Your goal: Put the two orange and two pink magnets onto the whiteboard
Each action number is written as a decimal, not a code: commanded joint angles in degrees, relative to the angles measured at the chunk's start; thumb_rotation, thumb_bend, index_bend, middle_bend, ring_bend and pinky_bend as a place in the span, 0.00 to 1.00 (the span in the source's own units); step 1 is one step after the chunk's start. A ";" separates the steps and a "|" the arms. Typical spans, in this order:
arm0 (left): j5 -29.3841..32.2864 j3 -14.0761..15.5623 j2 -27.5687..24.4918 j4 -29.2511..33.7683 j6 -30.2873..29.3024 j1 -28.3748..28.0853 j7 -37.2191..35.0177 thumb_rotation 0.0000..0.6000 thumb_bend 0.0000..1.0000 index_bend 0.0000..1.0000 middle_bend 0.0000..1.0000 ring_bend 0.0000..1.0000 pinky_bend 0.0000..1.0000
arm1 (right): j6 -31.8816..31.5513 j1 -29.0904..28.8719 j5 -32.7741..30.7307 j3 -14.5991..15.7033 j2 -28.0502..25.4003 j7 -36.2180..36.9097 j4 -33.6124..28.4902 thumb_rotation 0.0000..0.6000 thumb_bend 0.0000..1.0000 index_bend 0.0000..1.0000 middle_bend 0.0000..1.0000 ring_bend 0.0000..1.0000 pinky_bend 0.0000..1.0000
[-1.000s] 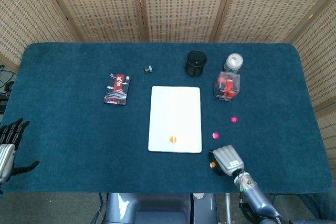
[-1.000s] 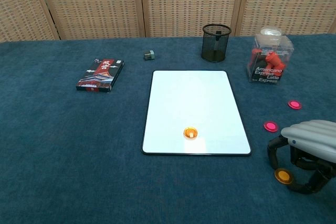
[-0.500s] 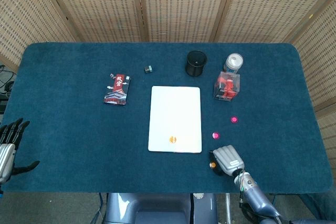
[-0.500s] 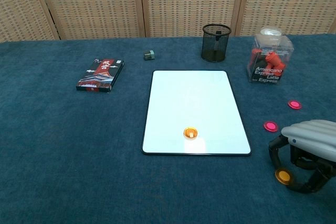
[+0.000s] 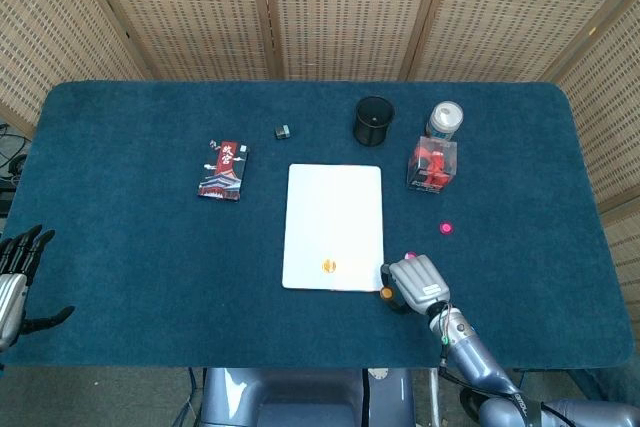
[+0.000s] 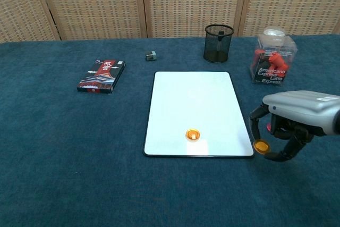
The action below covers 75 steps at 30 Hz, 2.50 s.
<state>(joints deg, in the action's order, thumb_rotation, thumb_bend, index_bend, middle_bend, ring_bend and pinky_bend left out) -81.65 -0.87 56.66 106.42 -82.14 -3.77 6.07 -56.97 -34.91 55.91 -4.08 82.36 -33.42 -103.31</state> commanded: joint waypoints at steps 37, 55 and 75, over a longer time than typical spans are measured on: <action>0.46 -0.18 -1.20 -0.43 1.04 -0.45 -2.95 1.00 0.09 0.00 0.00 0.00 0.00 | -7.48 -12.45 -22.80 -4.21 5.78 -9.13 4.66 1.00 0.26 0.32 0.95 1.00 1.00; 0.73 -0.01 -0.17 0.03 1.25 -0.64 -0.39 1.00 0.09 0.00 0.00 0.00 0.00 | -1.15 -4.85 -11.59 -0.43 3.75 6.58 16.93 1.00 0.35 0.37 0.96 1.00 1.00; 0.93 -0.07 -0.27 -0.05 1.20 -0.63 -0.56 1.00 0.09 0.00 0.00 0.00 0.00 | 0.06 -3.86 -9.38 -0.54 5.66 6.19 18.57 1.00 0.35 0.38 0.96 1.00 1.00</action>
<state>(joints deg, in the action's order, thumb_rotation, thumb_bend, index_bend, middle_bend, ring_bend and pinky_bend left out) -80.72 -0.94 56.39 106.37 -80.94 -4.40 5.51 -56.94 -38.84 46.36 -4.67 88.02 -27.22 -84.69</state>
